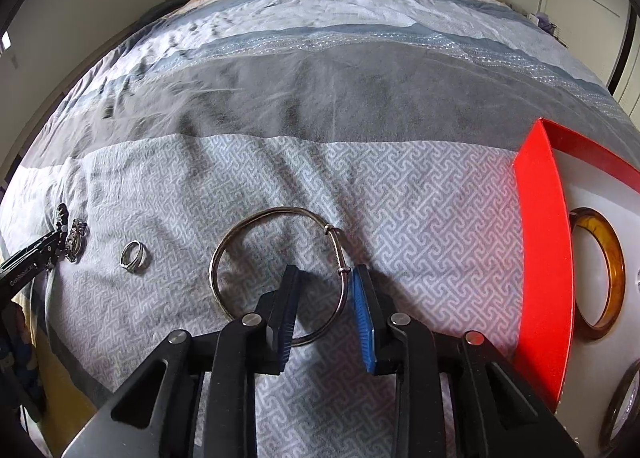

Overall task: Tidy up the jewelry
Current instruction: 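Grasp the silver clasp bangle with the right tool while the left tool grasps the beaded bracelet, then carry the silver bangle in the right tool and beaded bracelet in the left tool into the box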

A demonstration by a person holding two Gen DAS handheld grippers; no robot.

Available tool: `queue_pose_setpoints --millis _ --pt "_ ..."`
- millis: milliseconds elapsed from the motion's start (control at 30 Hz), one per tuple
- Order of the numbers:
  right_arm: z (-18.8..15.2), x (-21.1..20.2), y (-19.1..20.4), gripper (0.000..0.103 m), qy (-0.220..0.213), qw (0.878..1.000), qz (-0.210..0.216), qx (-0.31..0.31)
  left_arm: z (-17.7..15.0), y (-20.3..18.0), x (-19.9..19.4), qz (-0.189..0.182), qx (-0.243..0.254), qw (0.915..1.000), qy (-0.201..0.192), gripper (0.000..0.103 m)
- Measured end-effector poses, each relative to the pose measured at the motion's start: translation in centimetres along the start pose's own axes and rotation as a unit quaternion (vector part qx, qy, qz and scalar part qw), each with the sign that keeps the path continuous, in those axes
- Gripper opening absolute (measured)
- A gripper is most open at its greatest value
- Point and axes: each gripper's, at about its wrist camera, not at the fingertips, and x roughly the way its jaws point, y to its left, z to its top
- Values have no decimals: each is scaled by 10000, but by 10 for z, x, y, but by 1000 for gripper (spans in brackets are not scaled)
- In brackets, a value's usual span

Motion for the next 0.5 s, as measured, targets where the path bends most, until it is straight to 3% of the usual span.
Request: queue_pose_setpoints --millis 33,67,267,500 --pt "1 -1 1 8 -13 10000 -22 -46 1 -4 -1 14 66 10000 -25 17" --pt "1 -1 2 7 -30 9999 -42 -102 1 -7 -2 31 136 9999 -44 11" --pt "0 -19 19 6 -255 9977 -220 -585 -2 -9 -17 162 187 9996 -120 11" --pt "-7 -69 30 6 -630 9938 -224 -894 -4 -9 -56 160 158 9995 -232 11"
